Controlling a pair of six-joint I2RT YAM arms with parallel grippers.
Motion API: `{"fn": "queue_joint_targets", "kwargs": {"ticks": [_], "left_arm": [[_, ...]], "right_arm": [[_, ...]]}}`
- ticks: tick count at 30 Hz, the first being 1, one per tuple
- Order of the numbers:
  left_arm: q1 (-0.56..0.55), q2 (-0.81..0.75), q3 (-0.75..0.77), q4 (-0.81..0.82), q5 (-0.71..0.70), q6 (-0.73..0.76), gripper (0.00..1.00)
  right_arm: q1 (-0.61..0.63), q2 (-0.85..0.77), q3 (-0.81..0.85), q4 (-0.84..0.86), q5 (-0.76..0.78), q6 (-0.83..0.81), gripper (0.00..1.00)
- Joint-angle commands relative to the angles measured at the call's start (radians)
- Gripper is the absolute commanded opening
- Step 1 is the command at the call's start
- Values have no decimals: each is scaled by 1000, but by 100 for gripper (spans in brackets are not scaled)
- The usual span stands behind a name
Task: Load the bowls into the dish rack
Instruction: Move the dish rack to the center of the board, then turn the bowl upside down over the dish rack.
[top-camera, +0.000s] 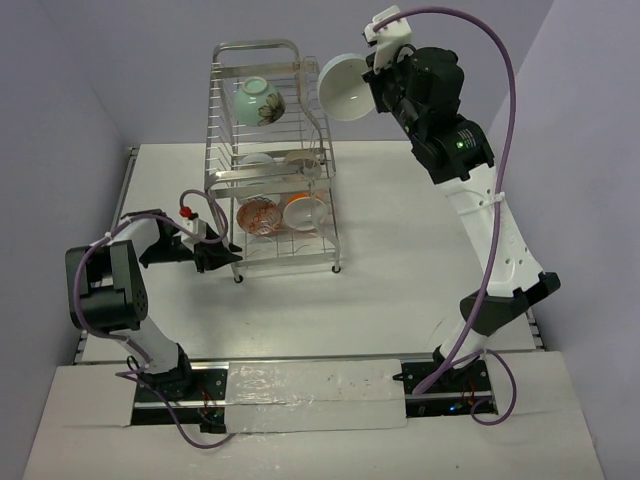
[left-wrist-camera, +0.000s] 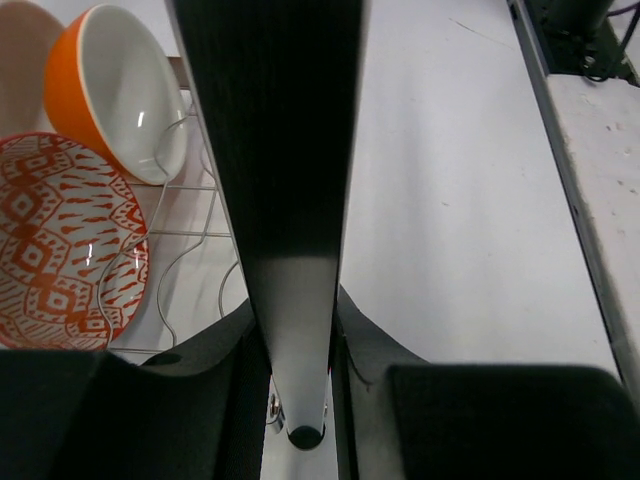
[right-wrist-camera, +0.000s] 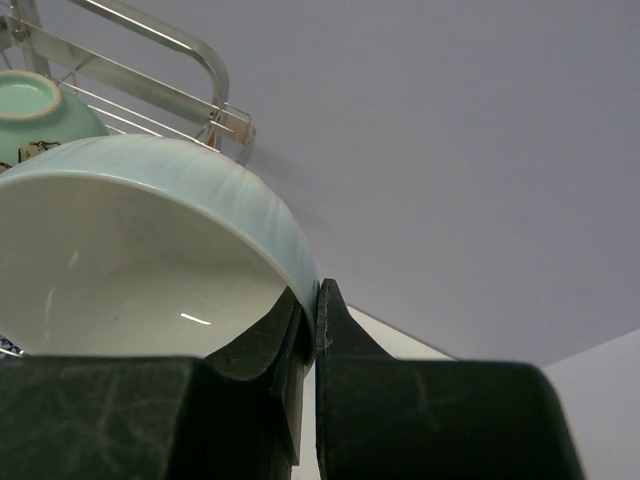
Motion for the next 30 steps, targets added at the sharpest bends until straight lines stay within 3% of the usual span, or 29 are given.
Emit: {"fn": "queue_joint_targets", "kwargs": {"ticks": [1,10,19,30], "left_arm": [[-39,-53,-65,-181,-99,-15,0],[-82,-100,-106,-181,-157,-26,0],[-128,-120,-112,-181,-184,-37,0],[-134,-146,-128,-180,-209,-57,0]], "right_arm": [[22,-66,36,84,9,8,0],[114,-35,31,123,67,-41,0],[255,125,114,210,190,-101,0],[276,263,243,233,184,-99,0]]}}
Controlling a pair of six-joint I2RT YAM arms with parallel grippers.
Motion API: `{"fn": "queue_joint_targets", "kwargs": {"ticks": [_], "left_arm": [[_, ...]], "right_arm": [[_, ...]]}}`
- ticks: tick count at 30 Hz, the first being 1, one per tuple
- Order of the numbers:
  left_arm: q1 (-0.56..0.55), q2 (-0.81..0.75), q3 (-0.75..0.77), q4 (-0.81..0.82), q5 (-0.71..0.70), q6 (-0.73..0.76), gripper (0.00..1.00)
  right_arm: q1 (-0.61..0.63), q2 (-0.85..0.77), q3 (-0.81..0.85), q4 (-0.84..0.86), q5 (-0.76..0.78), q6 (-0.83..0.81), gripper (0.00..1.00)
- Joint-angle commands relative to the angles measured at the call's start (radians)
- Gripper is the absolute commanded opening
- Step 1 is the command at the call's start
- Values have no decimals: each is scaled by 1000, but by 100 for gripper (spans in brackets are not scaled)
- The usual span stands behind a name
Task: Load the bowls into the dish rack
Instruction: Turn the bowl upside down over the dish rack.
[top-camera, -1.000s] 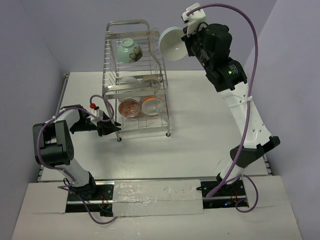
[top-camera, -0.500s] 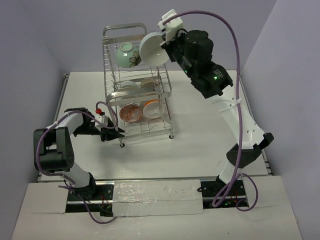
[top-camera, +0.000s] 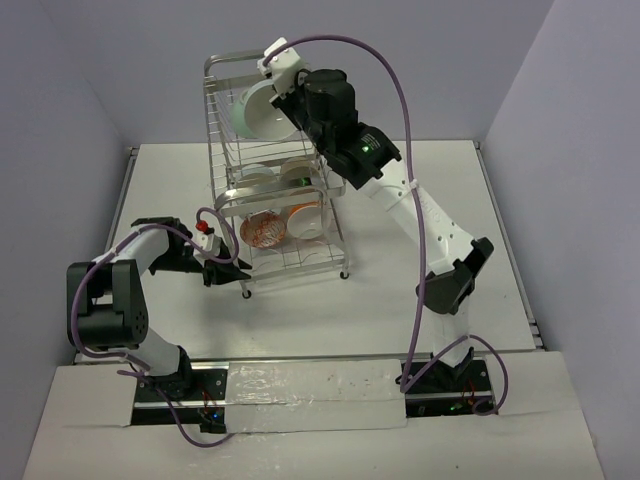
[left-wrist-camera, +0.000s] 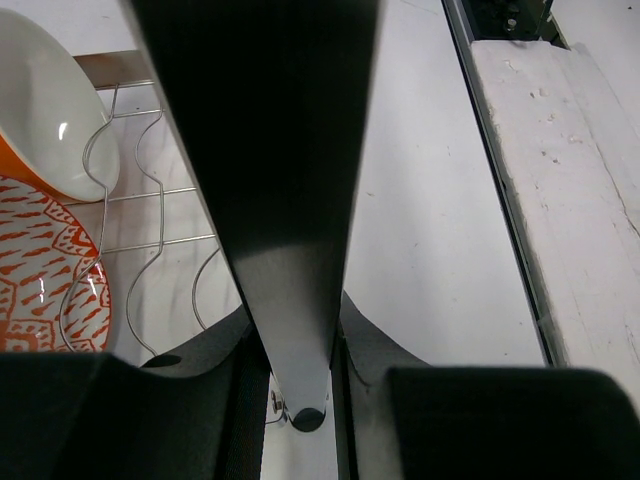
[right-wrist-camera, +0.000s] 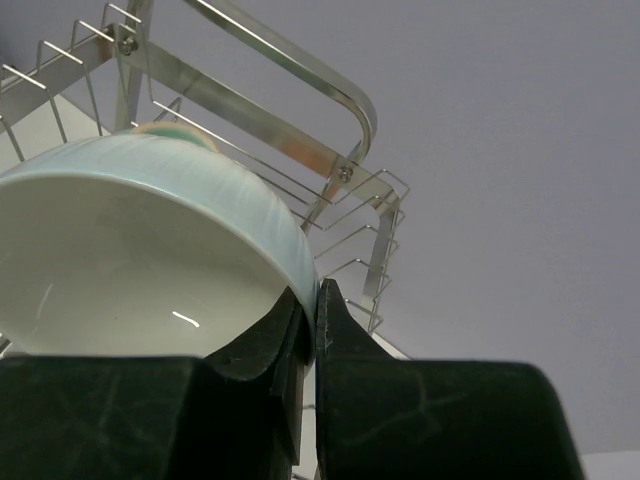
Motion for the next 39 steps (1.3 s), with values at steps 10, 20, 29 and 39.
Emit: {"fn": "queue_joint_targets", "kwargs": {"ticks": [10,20,29,39], "left_arm": [[-24,-14,-38,-131,-118,-66,0],[-23,-17,-37,-111,-121,-100,0],[-24,-17,-41,-116,-128,-95,0],[-24,-7,-43,-94,-136,-115,0]], "right_arm": [[17,29,130,61,-65,16,0],[25,49,76,48,-80,11,0],[23,121,93,113,-39,-42,0],[22,162,103,125,-20,-76,0]]}}
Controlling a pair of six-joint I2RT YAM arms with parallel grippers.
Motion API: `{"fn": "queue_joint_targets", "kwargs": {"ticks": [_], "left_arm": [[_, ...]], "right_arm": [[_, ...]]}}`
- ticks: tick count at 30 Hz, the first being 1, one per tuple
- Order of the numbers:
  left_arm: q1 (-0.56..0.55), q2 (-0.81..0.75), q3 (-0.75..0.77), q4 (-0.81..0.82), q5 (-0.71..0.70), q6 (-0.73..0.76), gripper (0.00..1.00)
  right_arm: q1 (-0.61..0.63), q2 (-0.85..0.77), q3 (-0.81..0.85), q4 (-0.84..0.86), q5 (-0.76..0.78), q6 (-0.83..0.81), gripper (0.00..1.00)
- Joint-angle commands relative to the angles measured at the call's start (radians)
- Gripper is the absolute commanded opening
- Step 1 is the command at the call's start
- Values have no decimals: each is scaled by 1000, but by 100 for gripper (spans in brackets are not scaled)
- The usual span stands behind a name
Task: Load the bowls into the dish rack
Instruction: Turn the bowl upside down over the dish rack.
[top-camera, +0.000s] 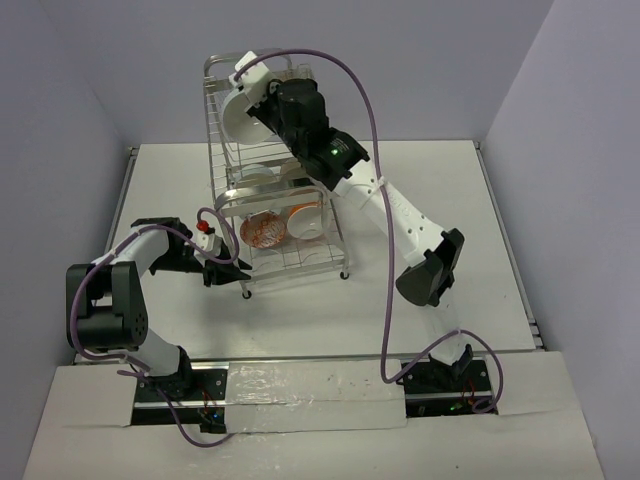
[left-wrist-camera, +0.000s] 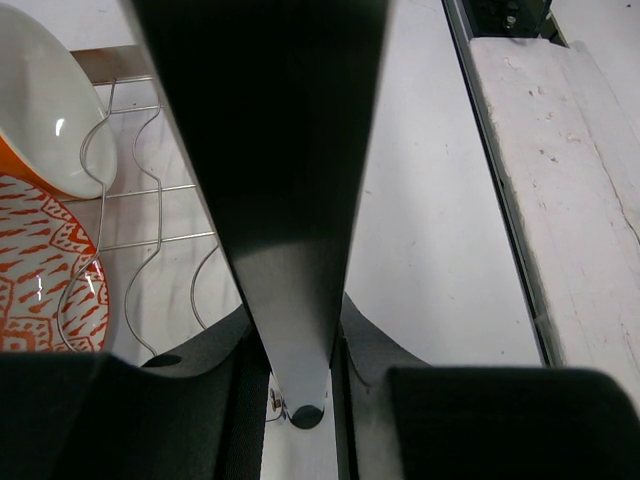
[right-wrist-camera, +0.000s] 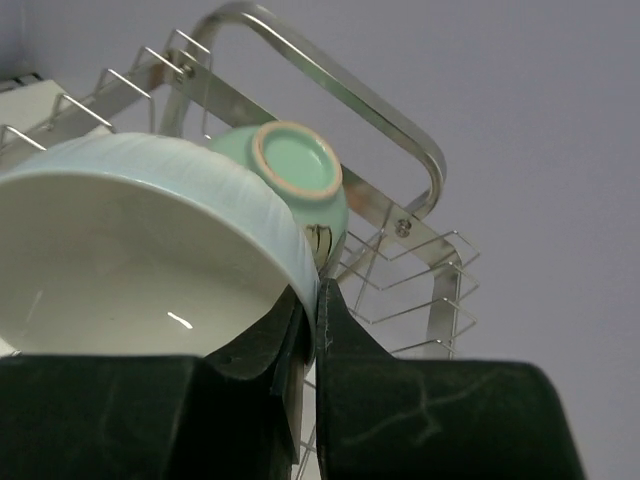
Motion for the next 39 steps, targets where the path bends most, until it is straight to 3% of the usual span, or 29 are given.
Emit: {"fn": "queue_joint_targets", "kwargs": {"ticks": [1,13,23,32,39], "left_arm": [[-19,5,-39,-115,-125,-77,0],[-21,12,-28,-118,-119,-81,0],[1,-7,-28,-89,-121,-129,0],[2,4,-20,-86,-116,-137,0],[4,7,-22,-81,-118,-143,0]], "right_arm": [[-8,4,12,-4,16,-5,0],[-27,-99,-69,-14,-13,-25,0],[-19,-210,-181,-152,-135,-25,0],[-5,-296,-321,-127,-114,-47,0],[4,-247,-266,-29,10,-30,0]]}}
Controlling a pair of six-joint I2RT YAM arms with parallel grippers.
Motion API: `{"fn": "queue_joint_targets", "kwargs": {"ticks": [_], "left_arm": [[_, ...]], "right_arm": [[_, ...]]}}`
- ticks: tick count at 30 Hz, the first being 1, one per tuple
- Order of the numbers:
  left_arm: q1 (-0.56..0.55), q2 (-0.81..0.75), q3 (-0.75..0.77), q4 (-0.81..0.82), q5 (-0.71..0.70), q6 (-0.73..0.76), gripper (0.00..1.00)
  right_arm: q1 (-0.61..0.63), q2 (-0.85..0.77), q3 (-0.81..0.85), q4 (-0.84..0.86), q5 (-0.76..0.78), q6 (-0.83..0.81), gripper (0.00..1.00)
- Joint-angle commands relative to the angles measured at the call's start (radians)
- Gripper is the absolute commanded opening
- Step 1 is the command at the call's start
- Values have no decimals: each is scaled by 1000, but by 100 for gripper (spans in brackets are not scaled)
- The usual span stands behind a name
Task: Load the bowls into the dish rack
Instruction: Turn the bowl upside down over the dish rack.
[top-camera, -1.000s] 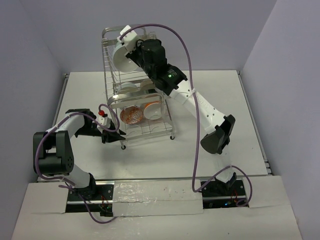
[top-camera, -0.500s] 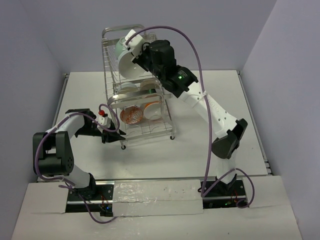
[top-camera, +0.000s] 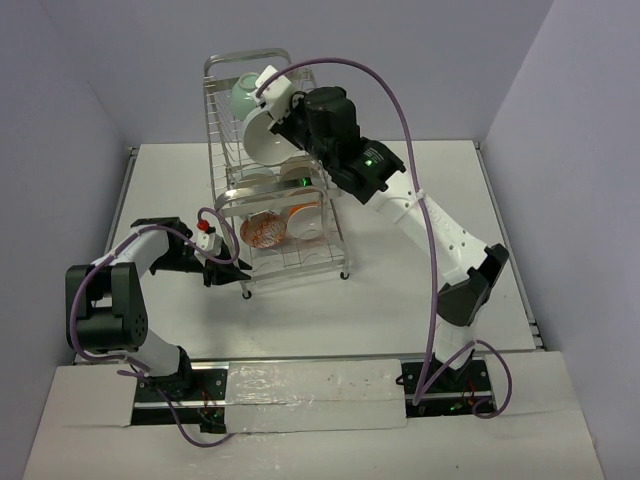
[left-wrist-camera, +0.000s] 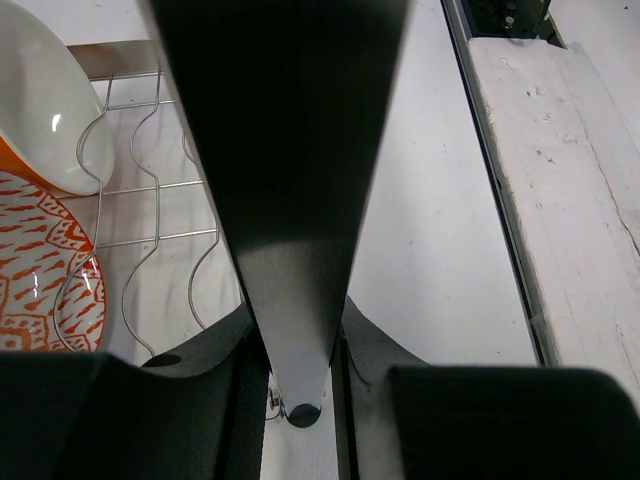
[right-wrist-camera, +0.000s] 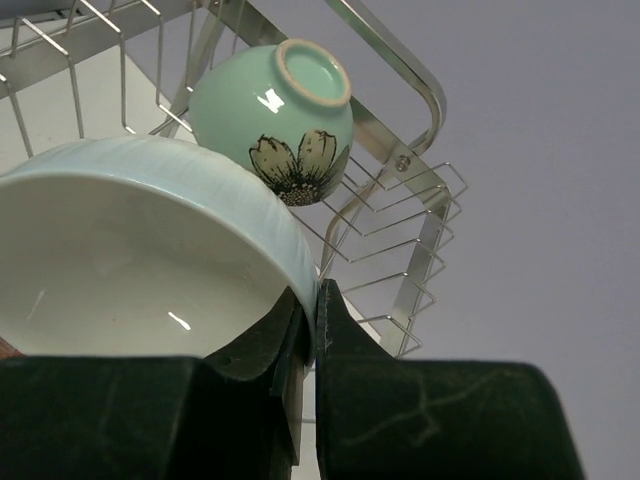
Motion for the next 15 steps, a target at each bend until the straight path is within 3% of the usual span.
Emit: {"fn": "queue_joint_targets", "kwargs": {"ticks": [1,8,15], "left_arm": [[3,12,-20,-99,-110,-109,0],[12,15,-18,-90,-110,-114,0],[26,24,-23,-90,-107,-105,0]], "right_arm": [[10,28,43,65,96,-10,0],[45,81,28,261,249,-108,0],[67,41,-119,416,309,-160,0]]}}
